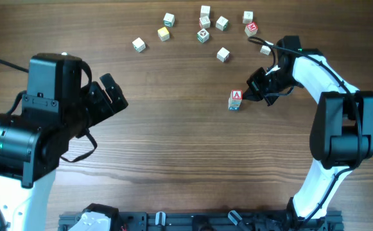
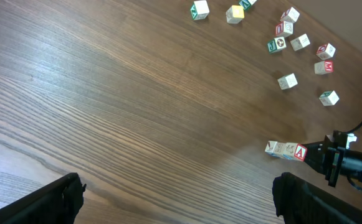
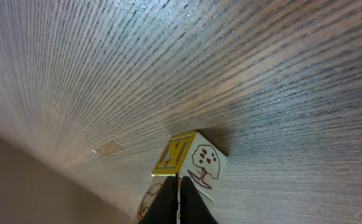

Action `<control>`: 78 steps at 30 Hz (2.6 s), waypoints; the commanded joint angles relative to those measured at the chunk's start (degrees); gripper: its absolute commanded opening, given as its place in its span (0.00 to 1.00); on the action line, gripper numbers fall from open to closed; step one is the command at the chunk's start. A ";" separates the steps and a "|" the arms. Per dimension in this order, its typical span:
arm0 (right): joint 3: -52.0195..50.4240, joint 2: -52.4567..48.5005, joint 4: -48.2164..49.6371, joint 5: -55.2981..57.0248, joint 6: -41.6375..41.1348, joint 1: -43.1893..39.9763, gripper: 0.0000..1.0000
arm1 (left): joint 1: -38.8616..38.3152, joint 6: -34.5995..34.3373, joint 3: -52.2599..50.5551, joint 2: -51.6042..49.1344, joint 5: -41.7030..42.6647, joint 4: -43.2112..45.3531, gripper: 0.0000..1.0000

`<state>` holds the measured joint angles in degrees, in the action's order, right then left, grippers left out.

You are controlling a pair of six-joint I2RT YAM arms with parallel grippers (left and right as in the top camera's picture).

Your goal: Form a tower

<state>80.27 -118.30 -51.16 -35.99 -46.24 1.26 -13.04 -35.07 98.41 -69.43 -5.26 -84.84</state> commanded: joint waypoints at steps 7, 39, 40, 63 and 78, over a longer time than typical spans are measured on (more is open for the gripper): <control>-0.31 -1.40 0.35 1.27 1.05 0.15 0.04 | -0.24 -0.11 0.07 0.02 -0.79 0.13 1.00; 1.99 28.85 -16.22 18.40 17.73 -4.28 0.04 | -0.24 -0.11 0.07 0.02 -0.79 0.13 1.00; 1.57 28.83 -16.02 18.40 17.53 -4.04 0.04 | -0.26 -0.11 0.07 0.02 -0.79 0.13 1.00; -0.04 16.46 -2.27 18.62 8.85 3.72 0.05 | -0.26 -0.11 0.07 0.02 -0.79 0.13 1.00; -0.04 15.74 -7.41 21.29 3.69 4.20 0.04 | -0.24 -0.11 0.07 0.02 -0.79 0.13 1.00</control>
<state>80.60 -101.27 -58.65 -15.31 -41.39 4.91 -13.04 -35.05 98.41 -69.43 -5.26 -84.84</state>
